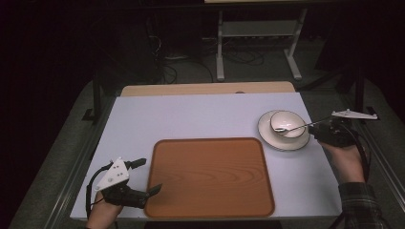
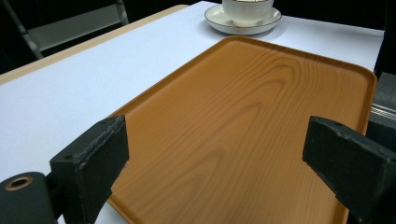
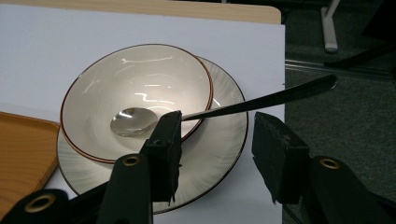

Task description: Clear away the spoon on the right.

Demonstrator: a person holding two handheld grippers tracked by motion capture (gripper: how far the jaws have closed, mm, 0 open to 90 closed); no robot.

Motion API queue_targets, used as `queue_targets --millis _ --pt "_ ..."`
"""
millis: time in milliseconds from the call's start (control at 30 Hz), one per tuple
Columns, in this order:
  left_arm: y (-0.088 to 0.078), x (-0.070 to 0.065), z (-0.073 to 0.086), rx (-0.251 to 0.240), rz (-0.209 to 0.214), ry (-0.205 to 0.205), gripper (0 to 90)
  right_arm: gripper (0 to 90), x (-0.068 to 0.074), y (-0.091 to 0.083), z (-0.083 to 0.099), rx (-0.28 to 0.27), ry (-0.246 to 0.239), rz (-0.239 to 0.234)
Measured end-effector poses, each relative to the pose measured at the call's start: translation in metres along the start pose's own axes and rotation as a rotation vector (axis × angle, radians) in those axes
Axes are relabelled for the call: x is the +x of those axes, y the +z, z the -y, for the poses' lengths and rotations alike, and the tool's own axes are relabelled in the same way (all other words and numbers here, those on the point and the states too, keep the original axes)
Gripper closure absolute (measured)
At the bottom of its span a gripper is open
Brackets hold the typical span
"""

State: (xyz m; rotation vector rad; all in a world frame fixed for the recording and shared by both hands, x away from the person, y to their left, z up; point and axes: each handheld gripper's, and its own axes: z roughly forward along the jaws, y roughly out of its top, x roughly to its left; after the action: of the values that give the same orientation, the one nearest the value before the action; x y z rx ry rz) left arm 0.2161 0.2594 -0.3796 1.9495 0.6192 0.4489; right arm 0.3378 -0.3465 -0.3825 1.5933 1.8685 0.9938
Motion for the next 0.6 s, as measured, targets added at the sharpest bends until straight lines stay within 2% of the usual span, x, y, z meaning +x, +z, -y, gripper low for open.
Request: queue_targets --millis 167,333,600 --pt "0.000 0.000 0.000 0.002 0.002 0.001 6.5 47.8 -0.002 0.008 0.000 0.007 0.028 -0.011" --pt "0.000 0.000 0.000 0.003 0.000 0.000 6.5 45.9 -0.004 0.022 -0.002 -0.009 0.064 -0.012" --pt "0.001 0.001 0.000 0.005 -0.001 0.001 6.5 49.3 -0.001 0.039 -0.002 -0.030 0.090 -0.021"
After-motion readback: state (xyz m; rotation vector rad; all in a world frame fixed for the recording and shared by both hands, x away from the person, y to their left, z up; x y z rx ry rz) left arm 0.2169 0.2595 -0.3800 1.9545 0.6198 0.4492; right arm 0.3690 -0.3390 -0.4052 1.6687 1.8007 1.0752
